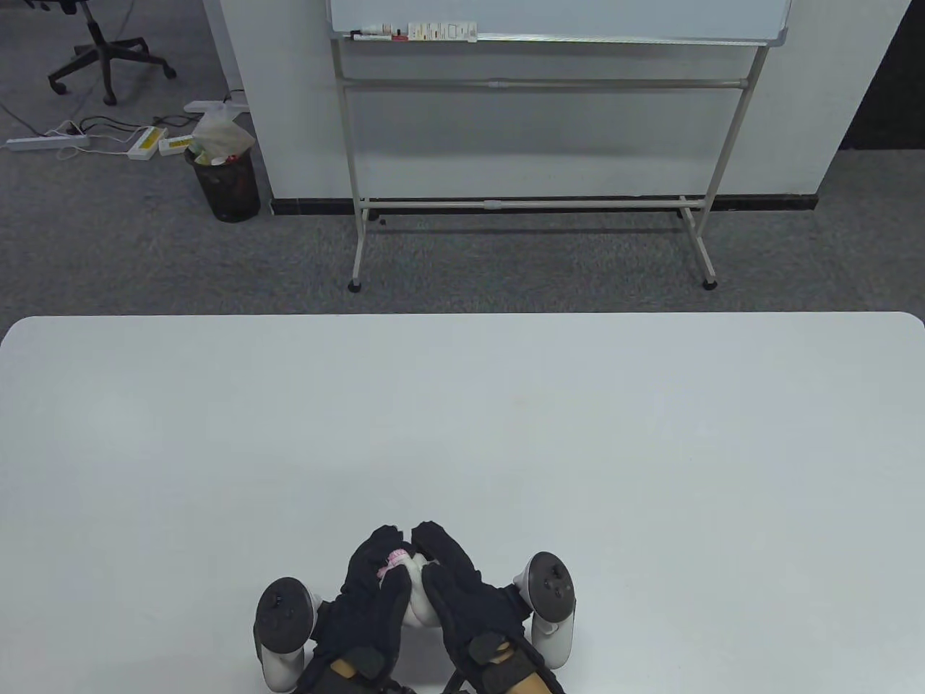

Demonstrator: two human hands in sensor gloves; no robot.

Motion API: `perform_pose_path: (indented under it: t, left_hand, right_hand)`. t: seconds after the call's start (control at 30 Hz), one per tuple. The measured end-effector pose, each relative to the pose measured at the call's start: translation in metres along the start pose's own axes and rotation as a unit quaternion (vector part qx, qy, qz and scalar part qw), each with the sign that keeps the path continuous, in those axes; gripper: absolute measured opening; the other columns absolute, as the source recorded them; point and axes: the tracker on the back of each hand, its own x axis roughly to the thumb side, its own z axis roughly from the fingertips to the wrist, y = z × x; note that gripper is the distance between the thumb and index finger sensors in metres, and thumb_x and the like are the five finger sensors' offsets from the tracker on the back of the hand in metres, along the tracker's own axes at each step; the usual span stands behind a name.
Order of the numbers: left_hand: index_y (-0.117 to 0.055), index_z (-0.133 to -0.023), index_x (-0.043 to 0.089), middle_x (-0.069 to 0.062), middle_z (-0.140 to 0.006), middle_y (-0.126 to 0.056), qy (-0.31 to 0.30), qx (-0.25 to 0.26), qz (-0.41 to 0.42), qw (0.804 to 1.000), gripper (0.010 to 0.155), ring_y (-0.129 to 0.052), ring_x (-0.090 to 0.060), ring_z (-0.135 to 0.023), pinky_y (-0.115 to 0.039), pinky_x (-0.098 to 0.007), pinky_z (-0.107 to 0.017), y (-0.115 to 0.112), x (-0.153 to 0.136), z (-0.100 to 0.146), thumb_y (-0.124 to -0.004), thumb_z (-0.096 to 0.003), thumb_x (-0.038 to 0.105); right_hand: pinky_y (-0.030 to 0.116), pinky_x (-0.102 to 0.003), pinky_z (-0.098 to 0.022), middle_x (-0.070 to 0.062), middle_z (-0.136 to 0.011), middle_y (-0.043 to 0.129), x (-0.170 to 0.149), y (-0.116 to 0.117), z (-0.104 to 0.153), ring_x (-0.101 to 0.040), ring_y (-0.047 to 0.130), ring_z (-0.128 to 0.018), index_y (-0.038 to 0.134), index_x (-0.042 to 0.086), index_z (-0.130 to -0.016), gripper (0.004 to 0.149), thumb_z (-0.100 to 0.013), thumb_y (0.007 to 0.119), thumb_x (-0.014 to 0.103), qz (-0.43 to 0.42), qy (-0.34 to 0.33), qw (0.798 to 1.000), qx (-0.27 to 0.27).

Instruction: Squeeze dry dish cloth into compact mass

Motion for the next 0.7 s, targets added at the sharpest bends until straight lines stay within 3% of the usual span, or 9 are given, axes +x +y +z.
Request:
perform_pose_path:
  t: [0.03, 0.17, 0.23, 0.33, 0.4, 0.47, 0.53, 0.63, 0.7]
  left_hand:
    - [-0.035, -0.099, 0.025, -0.017, -0.108, -0.013, 0.010, -0.001, 0.010, 1.000, 0.061, -0.009, -0.048, -0.098, -0.023, -0.061, -0.072, 0.000, -0.003, 0.000, -0.052, -0.0556, 0.063]
    - [-0.021, -0.104, 0.021, -0.021, -0.108, -0.018, 0.046, -0.046, 0.101, 0.993, 0.071, -0.022, -0.054, -0.098, -0.033, -0.064, -0.070, -0.005, -0.015, 0.001, -0.049, -0.0567, 0.066]
    - [-0.013, -0.104, 0.021, -0.023, -0.107, -0.012, 0.087, -0.085, 0.166, 0.979, 0.075, -0.020, -0.056, -0.097, -0.032, -0.065, -0.070, -0.010, -0.017, 0.003, -0.048, -0.0573, 0.067]
    - [-0.004, -0.103, 0.020, -0.027, -0.107, -0.010, 0.112, -0.124, 0.240, 0.956, 0.080, -0.027, -0.061, -0.095, -0.040, -0.068, -0.068, -0.017, -0.021, 0.004, -0.044, -0.0574, 0.071]
    - [0.001, -0.103, 0.021, -0.027, -0.106, -0.004, 0.109, -0.141, 0.305, 0.936, 0.081, -0.027, -0.063, -0.095, -0.041, -0.069, -0.068, -0.022, -0.022, 0.004, -0.042, -0.0574, 0.072]
    - [0.001, -0.103, 0.023, -0.026, -0.107, -0.003, 0.091, -0.125, 0.338, 0.928, 0.080, -0.030, -0.062, -0.095, -0.044, -0.068, -0.069, -0.023, -0.020, 0.002, -0.043, -0.0578, 0.072]
    - [-0.005, -0.105, 0.024, -0.024, -0.108, -0.007, 0.071, -0.111, 0.327, 0.936, 0.077, -0.034, -0.058, -0.097, -0.049, -0.063, -0.070, -0.019, -0.019, 0.000, -0.046, -0.0584, 0.071]
    - [-0.028, -0.103, 0.022, -0.017, -0.105, -0.041, 0.055, -0.071, 0.272, 0.958, 0.070, -0.059, -0.044, -0.094, -0.061, -0.057, -0.067, -0.008, -0.016, 0.000, -0.052, -0.0584, 0.070]
    - [-0.038, -0.100, 0.020, -0.011, -0.097, -0.058, 0.052, -0.045, 0.252, 0.965, 0.067, -0.073, -0.035, -0.087, -0.069, -0.052, -0.063, -0.001, -0.014, 0.000, -0.055, -0.0579, 0.069]
  right_hand:
    - [0.070, -0.064, -0.052, -0.023, -0.104, 0.044, 0.002, 0.001, 0.000, -0.049, 0.070, -0.087, 0.049, 0.017, -0.103, 0.065, -0.052, 0.069, 0.052, 0.006, -0.003, 1.000, -0.012]
    - [0.076, -0.059, -0.038, -0.024, -0.093, 0.057, 0.010, 0.004, 0.000, -0.048, 0.081, -0.068, 0.062, 0.009, -0.092, 0.051, -0.051, 0.076, 0.036, 0.025, -0.030, 0.998, -0.050]
    - [0.076, -0.059, -0.036, -0.024, -0.090, 0.059, 0.020, 0.003, 0.001, -0.047, 0.082, -0.063, 0.065, 0.007, -0.089, 0.048, -0.050, 0.078, 0.031, 0.084, -0.087, 0.990, -0.071]
    - [0.073, -0.060, -0.044, -0.022, -0.091, 0.058, 0.035, 0.006, 0.006, -0.046, 0.081, -0.068, 0.063, 0.009, -0.090, 0.047, -0.051, 0.076, 0.033, 0.226, -0.171, 0.957, -0.054]
    - [0.066, -0.063, -0.054, -0.019, -0.095, 0.057, 0.038, 0.009, 0.007, -0.045, 0.077, -0.076, 0.062, 0.012, -0.091, 0.047, -0.051, 0.074, 0.036, 0.289, -0.180, 0.940, -0.030]
    - [0.050, -0.065, -0.065, -0.016, -0.099, 0.055, 0.035, 0.011, 0.007, -0.044, 0.064, -0.090, 0.062, 0.015, -0.092, 0.047, -0.052, 0.071, 0.039, 0.291, -0.175, 0.941, -0.005]
    - [0.033, -0.066, -0.071, -0.014, -0.103, 0.050, 0.030, 0.014, 0.005, -0.042, 0.046, -0.100, 0.061, 0.017, -0.093, 0.048, -0.053, 0.069, 0.042, 0.269, -0.154, 0.951, 0.016]
    - [0.017, -0.064, -0.073, -0.010, -0.109, 0.037, 0.021, 0.017, 0.004, -0.039, 0.023, -0.106, 0.054, 0.022, -0.098, 0.052, -0.053, 0.065, 0.047, 0.220, -0.134, 0.965, 0.040]
    - [0.017, -0.064, -0.073, -0.008, -0.110, 0.030, 0.020, 0.021, 0.004, -0.038, 0.022, -0.106, 0.049, 0.026, -0.101, 0.055, -0.053, 0.063, 0.050, 0.206, -0.135, 0.969, 0.034]
